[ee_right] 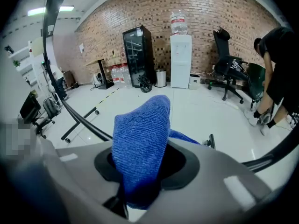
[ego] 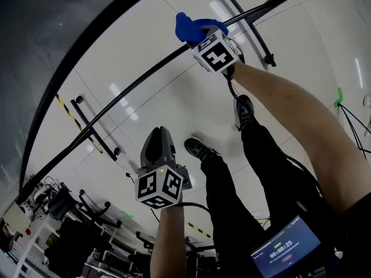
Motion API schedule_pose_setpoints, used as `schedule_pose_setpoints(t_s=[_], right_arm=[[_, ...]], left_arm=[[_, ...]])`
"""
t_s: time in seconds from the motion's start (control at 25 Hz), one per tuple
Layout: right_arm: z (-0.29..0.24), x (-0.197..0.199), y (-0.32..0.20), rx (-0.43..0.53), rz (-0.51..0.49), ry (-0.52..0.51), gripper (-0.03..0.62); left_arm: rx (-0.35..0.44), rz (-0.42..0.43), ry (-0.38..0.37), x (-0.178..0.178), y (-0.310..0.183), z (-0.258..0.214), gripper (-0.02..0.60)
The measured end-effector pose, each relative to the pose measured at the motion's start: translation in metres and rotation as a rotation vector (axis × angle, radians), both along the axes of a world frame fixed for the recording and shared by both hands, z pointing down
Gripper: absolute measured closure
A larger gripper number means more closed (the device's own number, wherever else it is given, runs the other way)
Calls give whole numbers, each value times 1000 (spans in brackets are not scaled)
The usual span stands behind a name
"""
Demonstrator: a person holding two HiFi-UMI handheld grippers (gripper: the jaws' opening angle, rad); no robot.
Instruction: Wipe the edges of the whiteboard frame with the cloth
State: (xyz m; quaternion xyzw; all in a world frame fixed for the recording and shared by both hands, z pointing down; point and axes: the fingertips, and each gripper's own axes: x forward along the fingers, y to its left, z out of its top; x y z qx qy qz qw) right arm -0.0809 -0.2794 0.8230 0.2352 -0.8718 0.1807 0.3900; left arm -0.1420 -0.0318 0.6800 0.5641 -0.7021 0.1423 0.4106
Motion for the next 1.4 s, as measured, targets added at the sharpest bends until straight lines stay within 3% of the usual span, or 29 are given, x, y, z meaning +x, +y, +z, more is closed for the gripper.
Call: schedule_pose_setpoints(t_s=[0.2, 0.6, 0.8, 1.12, 1.4], right_arm=[[13, -12, 7, 16, 50, 36, 448], [14, -101, 76, -67, 30, 16, 448], [3, -139, 93, -73, 18, 28, 448], [0, -161, 114, -112, -21, 36, 448], [4, -194, 143, -157, -47, 31, 448]], left_arm=[[17, 77, -54, -25, 29, 6, 515], [27, -28, -30, -126, 101, 3, 517], [11, -8, -13, -142, 122, -3, 520], [-12, -71, 19, -138, 144, -4, 520], [17, -71, -32, -161, 154, -19, 519]])
